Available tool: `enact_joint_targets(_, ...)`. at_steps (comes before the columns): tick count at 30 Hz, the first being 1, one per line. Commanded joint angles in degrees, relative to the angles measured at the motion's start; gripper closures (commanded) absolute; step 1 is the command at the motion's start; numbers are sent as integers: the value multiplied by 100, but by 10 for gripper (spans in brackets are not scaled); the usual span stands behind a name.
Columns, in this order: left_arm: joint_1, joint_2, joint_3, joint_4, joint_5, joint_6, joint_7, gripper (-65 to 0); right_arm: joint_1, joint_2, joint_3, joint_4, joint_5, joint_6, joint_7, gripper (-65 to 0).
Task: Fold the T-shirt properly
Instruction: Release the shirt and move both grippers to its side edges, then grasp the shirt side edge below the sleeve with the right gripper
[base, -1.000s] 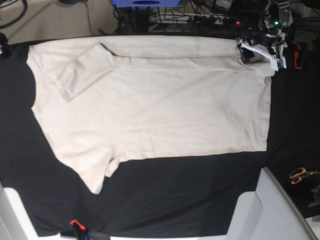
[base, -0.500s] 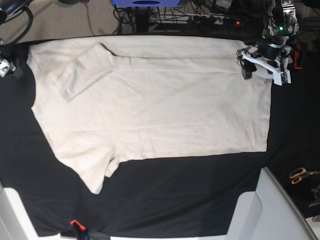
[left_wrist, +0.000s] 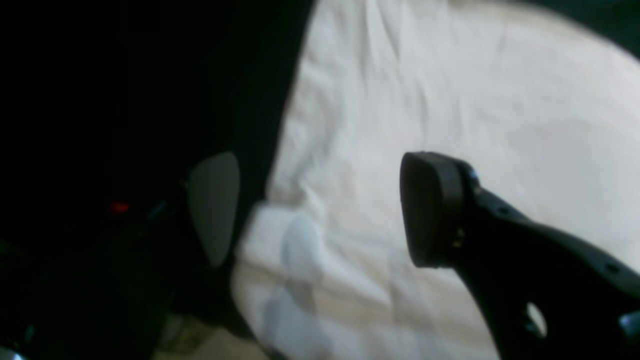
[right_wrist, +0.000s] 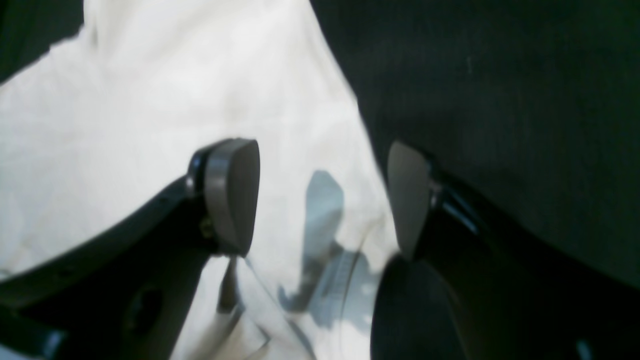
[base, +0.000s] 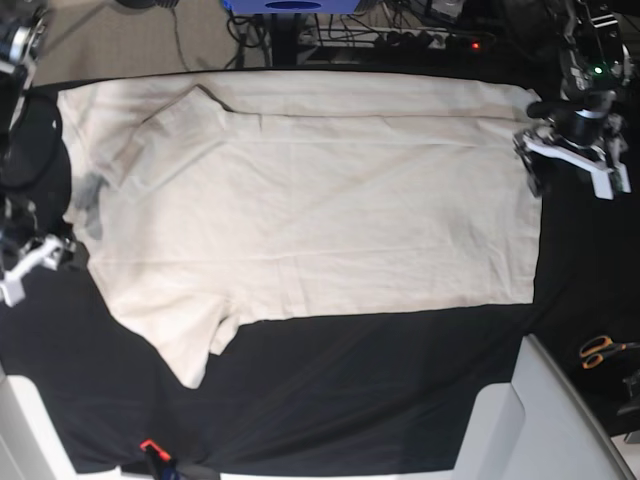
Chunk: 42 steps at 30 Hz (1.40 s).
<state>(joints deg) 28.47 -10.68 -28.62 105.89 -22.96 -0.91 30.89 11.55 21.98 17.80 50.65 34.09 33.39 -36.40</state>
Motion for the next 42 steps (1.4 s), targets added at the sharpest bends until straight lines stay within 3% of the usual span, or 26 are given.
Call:
enact_joint_targets(1,41,-36,-105,106,-20,-2,-87,-481,309,172,-211,-217,86,50,286,-389)
enact_joint_targets(9,67,-36,-448,88,-20,-10,-87,-481,1539,224,-2198,-2643,86,42,2502,-387)
enact_joint_targets(13,76,-44,-509,88,-20,-10,-87,-481,1997,198,-2760,-3285,86,24,3108,-387)
enact_joint_targets(19,199,-194,-474,71,-20,-10,-87,-481,2251,48,-3314,-3698,86,6,3355,-384)
enact_joint_targets(23,199,-203,-509,62,-20,-10,-87,-481,2243,-4,-3525,-3690,86,-539,3355,-384)
enact_joint_targets(28,199,-203,-509,53,-20,-10,-87,-481,2234,-75,-3807,-3690,86,-635,3355,-380)
enact_joint_targets(30,199,-203,-509,53,-20,-10,-87,-481,2234,-75,-3807,-3690,86,-635,3355,-318)
enact_joint_targets(35,199,-203,-509,53,-3,-10,-87,-481,2234,-66,-3807,-3681,86,-635,3355,0)
enact_joint_targets(42,199,-203,-474,53,-3,-10,-87,-481,1935,75,-3763,-3215,130,-600,3267,0)
